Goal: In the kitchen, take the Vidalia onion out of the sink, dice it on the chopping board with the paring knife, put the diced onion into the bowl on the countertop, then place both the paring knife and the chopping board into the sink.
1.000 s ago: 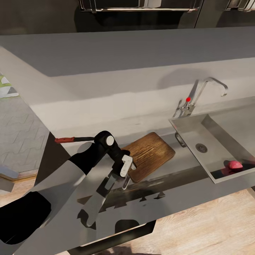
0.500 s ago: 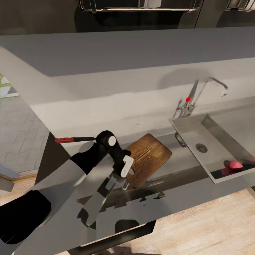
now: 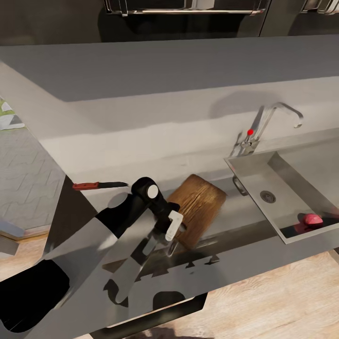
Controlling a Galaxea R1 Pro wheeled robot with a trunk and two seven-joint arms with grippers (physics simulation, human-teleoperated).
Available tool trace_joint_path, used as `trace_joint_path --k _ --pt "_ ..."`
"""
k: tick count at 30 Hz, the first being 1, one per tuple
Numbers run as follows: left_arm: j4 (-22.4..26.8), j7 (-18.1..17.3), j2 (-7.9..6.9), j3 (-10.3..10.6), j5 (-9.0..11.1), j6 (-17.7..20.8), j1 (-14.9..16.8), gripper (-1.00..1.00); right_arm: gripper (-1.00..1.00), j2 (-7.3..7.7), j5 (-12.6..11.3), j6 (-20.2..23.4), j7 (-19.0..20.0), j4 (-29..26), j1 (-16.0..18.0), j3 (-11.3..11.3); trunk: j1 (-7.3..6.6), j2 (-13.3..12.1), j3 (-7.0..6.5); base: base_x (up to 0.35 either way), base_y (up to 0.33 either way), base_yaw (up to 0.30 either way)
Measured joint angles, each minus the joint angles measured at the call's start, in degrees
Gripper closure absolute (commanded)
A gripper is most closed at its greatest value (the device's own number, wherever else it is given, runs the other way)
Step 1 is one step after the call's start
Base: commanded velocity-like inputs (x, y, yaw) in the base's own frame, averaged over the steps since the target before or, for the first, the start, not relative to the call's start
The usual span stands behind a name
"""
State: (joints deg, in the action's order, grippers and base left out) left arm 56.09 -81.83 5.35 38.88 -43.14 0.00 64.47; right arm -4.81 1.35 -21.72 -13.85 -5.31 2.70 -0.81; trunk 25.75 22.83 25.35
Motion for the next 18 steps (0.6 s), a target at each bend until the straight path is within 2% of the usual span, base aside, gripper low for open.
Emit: trace_joint_path --k 18 --pt "6.0 -0.5 -0.07 -0.2 0.0 0.1 0.0 1.00 -1.00 -0.10 0.0 0.0 0.0 0.0 0.0 0.0 0.00 0.0 0.00 0.000 0.000 0.000"
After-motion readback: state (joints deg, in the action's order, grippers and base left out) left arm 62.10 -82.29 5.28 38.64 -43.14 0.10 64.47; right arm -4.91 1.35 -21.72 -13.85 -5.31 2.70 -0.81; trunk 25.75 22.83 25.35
